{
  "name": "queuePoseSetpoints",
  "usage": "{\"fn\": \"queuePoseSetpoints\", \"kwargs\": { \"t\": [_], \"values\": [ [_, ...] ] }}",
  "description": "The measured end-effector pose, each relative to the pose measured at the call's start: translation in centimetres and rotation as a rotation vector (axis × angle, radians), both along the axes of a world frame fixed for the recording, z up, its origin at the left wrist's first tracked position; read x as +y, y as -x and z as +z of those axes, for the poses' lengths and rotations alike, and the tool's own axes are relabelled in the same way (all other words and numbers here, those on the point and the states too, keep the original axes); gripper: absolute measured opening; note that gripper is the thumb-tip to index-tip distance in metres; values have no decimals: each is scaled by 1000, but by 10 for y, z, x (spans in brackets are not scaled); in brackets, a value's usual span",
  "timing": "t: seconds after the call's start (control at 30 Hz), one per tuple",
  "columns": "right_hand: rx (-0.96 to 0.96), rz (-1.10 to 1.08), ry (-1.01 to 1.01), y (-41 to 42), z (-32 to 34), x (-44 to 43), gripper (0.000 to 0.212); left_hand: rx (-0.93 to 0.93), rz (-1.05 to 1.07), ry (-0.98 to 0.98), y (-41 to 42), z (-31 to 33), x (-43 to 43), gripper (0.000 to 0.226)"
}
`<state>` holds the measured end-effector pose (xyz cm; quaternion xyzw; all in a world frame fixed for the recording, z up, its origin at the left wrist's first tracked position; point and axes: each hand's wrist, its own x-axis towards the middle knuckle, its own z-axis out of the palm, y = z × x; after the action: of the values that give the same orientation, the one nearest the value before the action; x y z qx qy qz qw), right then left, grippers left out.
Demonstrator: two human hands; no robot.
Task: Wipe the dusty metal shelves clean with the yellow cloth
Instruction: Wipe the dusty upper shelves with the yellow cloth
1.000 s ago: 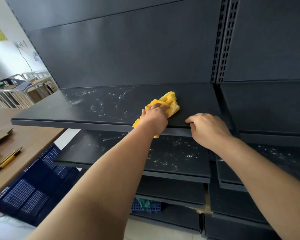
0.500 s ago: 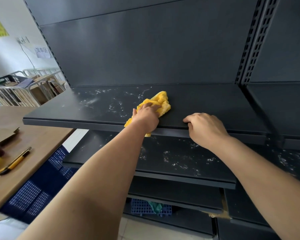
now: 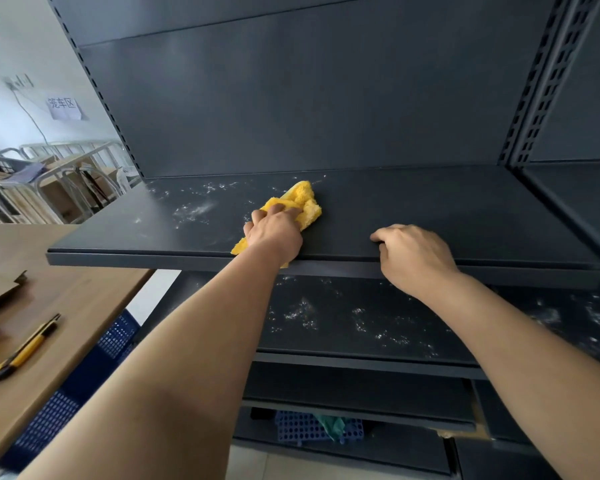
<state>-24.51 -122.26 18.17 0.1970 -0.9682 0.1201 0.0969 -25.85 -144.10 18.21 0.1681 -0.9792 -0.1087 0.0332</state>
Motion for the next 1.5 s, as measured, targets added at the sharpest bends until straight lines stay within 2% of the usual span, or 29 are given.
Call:
{"fn": "queuePoseSetpoints", "kwargs": {
  "t": [0.2, 0.27, 0.33, 0.47, 0.53, 0.6, 0.67, 0.8, 0.83, 0.9, 1.0, 1.13, 1.27, 1.5],
  "values": [
    [21, -51, 33, -5, -2, -3, 35, -4, 27, 101, -1, 7, -12, 60],
    [17, -40, 39, -6, -2, -2, 35, 22, 40, 50, -1, 14, -9, 55],
    [0, -24, 40, -5, -1, 1, 35, 91, 77, -184, -2, 28, -5, 46],
    [-63, -8, 41, -2, 5, 5, 35, 189, 53, -815, -8, 57, 14, 32],
    [-78, 1, 35, -1, 8, 8, 35, 177, 5, -1047, -8, 67, 26, 26],
    [-77, 5, 30, 0, 10, 15, 35, 148, -13, -1178, -4, 72, 40, 27],
    [-63, -1, 28, 3, 12, 24, 35, 126, -16, -1091, 3, 68, 52, 30],
    [-44, -1, 18, 13, 18, 41, 35, 71, -23, -346, 17, 39, 60, 44],
    [-48, 5, 5, 15, 19, 43, 35, 60, -48, -203, 18, 31, 61, 48],
    [-60, 18, -19, 20, 20, 45, 35, 24, -169, -50, 18, 21, 64, 54],
    [-68, 24, -39, 28, 19, 44, 35, -50, -294, 15, 19, 15, 73, 54],
    [-90, 22, -83, 38, 18, 39, 37, 80, -405, 135, 17, 4, 76, 49],
    [-87, 40, -59, 47, 12, 39, 38, 68, -341, 32, 30, 0, 73, 55],
    [-59, 54, -59, 61, 11, 35, 39, 39, -323, 21, 70, 5, 83, 60]
  ]
}}
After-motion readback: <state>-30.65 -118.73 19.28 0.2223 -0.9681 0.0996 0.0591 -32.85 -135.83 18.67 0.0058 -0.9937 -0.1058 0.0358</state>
